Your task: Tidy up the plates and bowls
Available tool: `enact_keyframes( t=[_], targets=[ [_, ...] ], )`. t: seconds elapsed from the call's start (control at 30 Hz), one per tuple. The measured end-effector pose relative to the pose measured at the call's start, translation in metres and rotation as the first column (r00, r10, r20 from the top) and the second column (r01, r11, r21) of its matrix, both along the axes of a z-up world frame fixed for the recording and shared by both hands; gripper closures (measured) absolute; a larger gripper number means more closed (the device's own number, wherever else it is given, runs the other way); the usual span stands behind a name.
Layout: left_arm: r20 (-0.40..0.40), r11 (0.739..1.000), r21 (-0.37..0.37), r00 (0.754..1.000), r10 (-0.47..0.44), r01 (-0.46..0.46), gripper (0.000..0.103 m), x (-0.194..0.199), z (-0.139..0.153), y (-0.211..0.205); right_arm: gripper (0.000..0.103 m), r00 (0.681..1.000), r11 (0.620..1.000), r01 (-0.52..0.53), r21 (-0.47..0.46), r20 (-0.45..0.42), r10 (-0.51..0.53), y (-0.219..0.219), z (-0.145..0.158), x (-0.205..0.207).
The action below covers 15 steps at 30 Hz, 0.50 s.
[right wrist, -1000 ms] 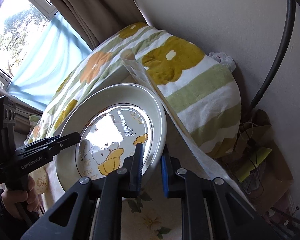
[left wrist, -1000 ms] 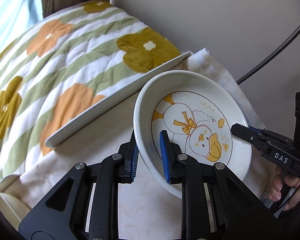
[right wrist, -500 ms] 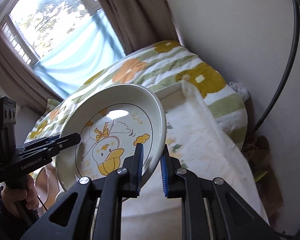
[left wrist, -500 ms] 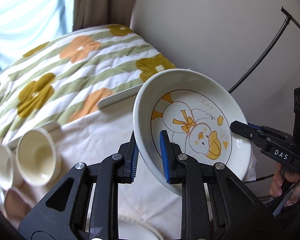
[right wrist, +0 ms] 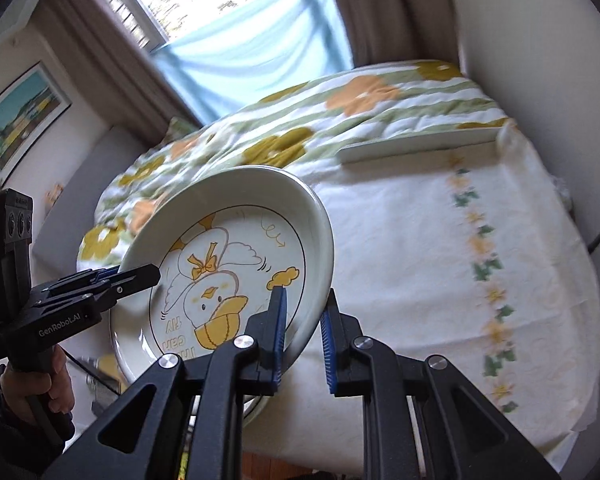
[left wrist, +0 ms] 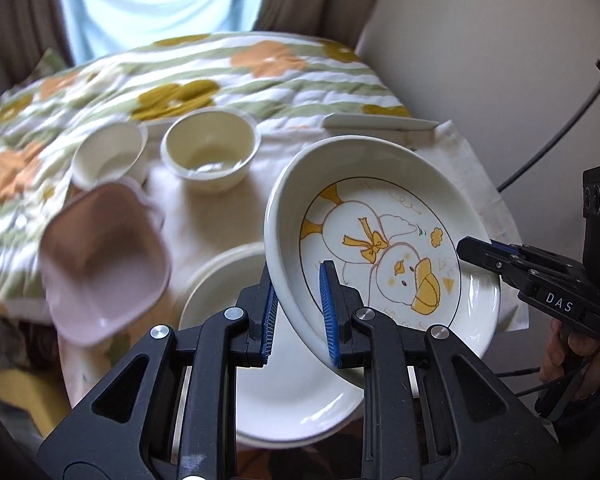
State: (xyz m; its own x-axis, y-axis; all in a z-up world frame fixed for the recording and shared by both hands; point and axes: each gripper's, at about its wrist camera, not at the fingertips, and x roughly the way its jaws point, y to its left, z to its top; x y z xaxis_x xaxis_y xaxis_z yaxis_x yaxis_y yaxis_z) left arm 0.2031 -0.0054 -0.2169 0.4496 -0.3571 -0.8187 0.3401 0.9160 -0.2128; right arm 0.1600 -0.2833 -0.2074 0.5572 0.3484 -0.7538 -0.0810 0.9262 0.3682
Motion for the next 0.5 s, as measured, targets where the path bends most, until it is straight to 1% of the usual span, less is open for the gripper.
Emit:
enact_keyframes(
  t=[0.13, 0.2, 0.33, 0.5],
  targets=[
    [-0.056, 0.997, -0.014, 0.995, 0.079, -0.08, 0.085, -0.022, -0.031, 0.028, 0.088, 0.996, 0.996, -0.088, -0.03, -0.028, 0.087, 0.025, -0.019, -0.003],
    [-0.076, 0.994, -0.019, 0.991, 0.107, -0.108, 0.085, -0.027, -0.046, 0.035, 0.088, 0.991, 0.991, -0.126, -0.04, -0.044, 0.124, 0.033, -0.031, -0.002],
    [-0.099, 0.99, -0.022, 0.986, 0.135, -0.138, 0.085, -0.031, -0.072, 0.042, 0.088, 0.986, 0.986, -0.158, -0.05, -0.062, 0.155, 0.042, -0.049, -0.002],
    [-0.12, 0.985, -0.034, 0.979, 0.166, -0.171, 0.085, -0.036, -0.096, 0.052, 0.088, 0.98, 0.975, -0.199, -0.093, -0.048, 0.196, 0.055, -0.06, -0.001]
  ],
)
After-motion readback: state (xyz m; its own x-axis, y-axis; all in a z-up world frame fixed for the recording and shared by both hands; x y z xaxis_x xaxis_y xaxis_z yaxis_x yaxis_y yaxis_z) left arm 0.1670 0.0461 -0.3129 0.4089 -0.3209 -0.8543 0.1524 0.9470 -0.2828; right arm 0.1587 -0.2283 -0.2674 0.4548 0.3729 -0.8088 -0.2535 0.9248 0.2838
